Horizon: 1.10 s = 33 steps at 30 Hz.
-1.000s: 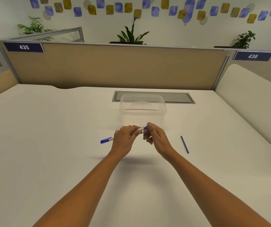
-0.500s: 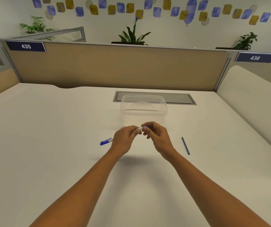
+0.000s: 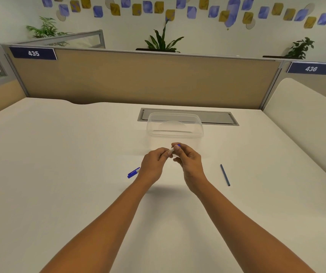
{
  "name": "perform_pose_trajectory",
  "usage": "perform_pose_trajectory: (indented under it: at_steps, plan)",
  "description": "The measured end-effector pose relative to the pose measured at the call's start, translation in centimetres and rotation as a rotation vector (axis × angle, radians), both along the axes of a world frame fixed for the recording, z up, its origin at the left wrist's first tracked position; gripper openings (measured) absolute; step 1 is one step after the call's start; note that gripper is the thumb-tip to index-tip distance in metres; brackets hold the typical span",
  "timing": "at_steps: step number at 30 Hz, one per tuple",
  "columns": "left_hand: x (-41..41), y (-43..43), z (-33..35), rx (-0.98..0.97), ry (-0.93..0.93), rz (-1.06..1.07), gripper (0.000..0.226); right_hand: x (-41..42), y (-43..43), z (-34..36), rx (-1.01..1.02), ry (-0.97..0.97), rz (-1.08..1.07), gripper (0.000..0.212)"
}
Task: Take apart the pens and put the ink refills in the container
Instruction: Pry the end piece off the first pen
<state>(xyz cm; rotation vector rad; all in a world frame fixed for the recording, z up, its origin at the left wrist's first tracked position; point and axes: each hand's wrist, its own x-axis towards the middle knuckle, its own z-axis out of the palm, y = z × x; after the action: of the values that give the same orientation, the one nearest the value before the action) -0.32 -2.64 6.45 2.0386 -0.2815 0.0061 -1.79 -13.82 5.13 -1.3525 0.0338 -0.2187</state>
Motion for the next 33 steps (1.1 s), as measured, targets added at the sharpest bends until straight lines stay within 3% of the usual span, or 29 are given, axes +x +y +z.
perform_pose_trajectory:
  at_steps: [21, 33]
  plan:
    - [-0.28, -0.16, -0.57, -0.059, -0.021, 0.049, 0.024, 0.58, 0.36, 0.19, 0.131, -0.004, -0.128, 0.014]
    - [-0.11, 0.04, -0.52, -0.055, -0.014, 0.077, 0.025, 0.38, 0.16, 0.23, 0.157, -0.002, -0.021, 0.009]
